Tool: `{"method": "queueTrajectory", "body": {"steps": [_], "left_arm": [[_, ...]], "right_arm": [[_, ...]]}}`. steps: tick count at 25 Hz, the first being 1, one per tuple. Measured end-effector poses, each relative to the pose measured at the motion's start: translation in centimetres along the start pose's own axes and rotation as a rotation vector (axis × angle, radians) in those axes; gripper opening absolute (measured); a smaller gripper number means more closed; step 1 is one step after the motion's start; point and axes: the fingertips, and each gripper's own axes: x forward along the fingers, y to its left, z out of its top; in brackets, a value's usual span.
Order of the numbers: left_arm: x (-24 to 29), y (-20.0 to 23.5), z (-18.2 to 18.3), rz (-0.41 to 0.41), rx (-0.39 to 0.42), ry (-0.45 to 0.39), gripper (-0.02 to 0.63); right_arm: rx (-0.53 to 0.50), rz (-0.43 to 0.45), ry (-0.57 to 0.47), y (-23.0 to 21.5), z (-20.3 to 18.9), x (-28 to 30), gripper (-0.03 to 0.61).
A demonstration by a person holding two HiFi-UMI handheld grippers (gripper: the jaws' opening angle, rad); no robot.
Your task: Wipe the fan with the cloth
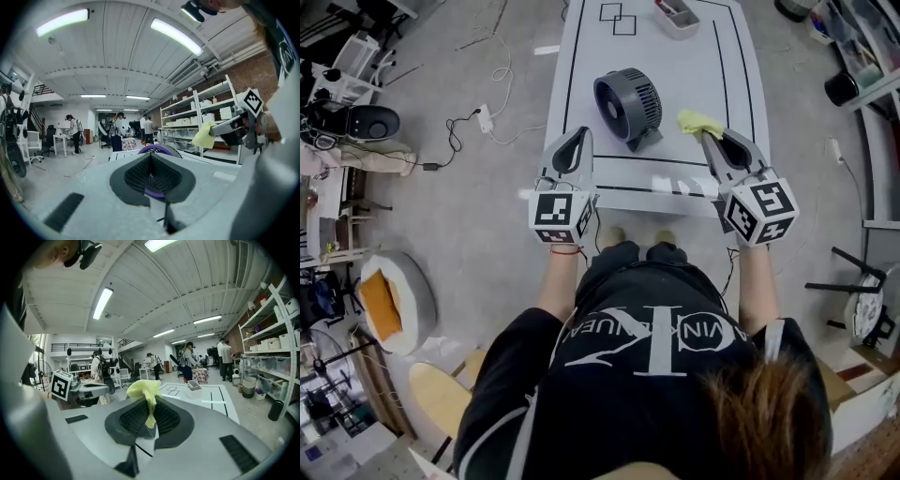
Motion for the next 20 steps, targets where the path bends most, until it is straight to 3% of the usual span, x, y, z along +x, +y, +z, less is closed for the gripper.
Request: {"method": "queueTrajectory", "body": {"steps": [20], "left_arm": [[-0.9,4.2,4.6,-0.004,0.021,-0.096,0.011]], "right_arm": [[-0.005,-0.103,-0.040,0.6,1.1,-1.1,0.026]]}}
